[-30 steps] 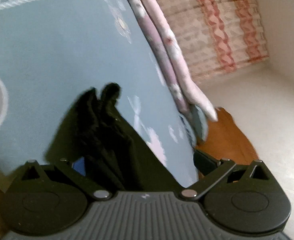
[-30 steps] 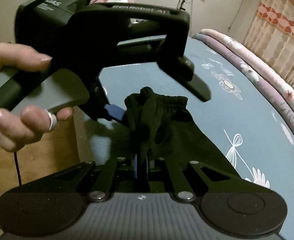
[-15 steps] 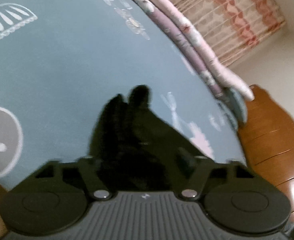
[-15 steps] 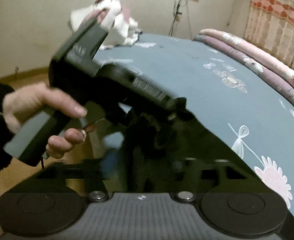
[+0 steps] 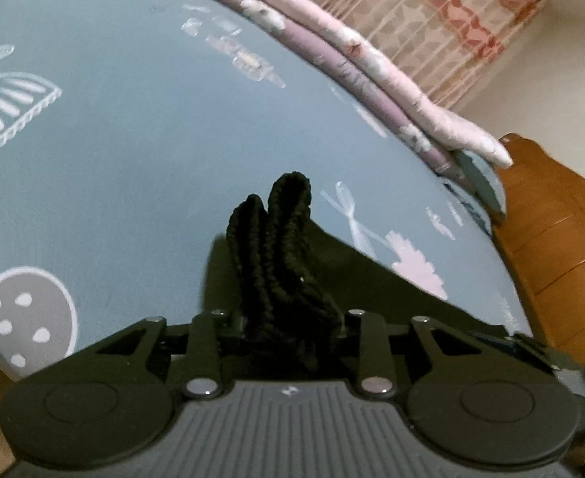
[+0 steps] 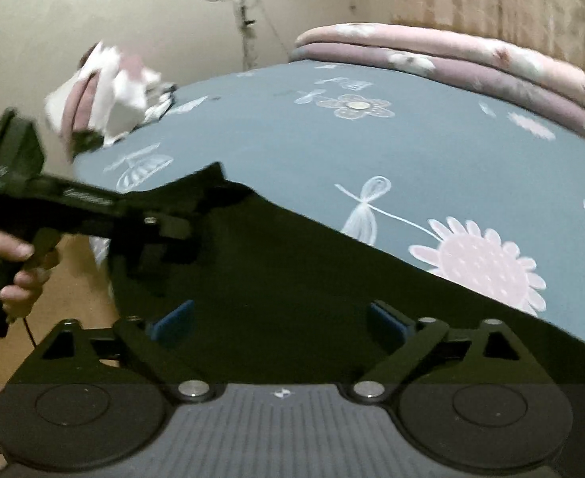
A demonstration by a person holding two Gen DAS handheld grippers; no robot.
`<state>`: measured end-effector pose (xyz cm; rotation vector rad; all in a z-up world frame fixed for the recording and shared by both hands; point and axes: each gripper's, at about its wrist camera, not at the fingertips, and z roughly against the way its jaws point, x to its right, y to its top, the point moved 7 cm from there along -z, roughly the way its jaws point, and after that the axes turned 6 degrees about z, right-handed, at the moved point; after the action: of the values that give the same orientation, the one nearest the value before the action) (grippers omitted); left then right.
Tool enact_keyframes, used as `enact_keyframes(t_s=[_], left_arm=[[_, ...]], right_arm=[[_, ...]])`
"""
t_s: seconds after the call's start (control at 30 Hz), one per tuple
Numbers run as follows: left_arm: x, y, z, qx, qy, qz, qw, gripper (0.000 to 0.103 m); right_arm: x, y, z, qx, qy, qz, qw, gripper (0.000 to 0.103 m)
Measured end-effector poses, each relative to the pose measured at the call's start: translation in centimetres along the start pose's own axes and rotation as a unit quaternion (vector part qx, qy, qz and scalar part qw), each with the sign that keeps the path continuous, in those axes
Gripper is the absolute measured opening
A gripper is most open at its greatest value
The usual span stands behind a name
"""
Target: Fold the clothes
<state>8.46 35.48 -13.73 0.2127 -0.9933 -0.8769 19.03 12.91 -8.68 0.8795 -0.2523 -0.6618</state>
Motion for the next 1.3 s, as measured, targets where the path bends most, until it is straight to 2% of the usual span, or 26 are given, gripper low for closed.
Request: enact_keyframes(t_s=[0.13,0.3,0.43,0.6,0.77,1.13,1.3], left_arm=[[1.0,0.5,1.0,0.005,-0.007,-0.016,0.9998,0.03],[1.6,0.4,0.8,0.005,-0.008,-0.024,0.9997,0.03],[1.6,0.1,0.5,0.004,-0.01,-0.021,0.9997,0.03],[1.5,0.0,0.8,0.003,-0.015,-0.019,0.9997,0.03],[1.7,0.2,0.7,0.004,-0.017,-0.02,0.9996,0.03],[1.6,0.2,0.7,0.001,-0.014,-0.013,0.9998,0.03],[2.0,0.1,0.8,0.002,-0.009,-0.015,0.9998,0.03]], right_arm=[[1.2,0.7,-0.6,0.019,0.04,-0.045,0.998,0.103],[2.4,1.4,-2.5,0.015,0.072,-0.1,0.992,0.103],[3.9,1.4,-4.5,0.008,0.093,-0.164,0.982,0.103],[5.7,0.7,-6.6,-0.007,0.096,-0.229,0.969,0.103],[6.9,1.3,-7.8,0.001,0.091,-0.24,0.967,0.103],[7.3,2.6,-7.3,0.011,0.075,-0.238,0.968,0.103],[5.6,1.4,-5.0,0.004,0.086,-0.242,0.966,0.103]])
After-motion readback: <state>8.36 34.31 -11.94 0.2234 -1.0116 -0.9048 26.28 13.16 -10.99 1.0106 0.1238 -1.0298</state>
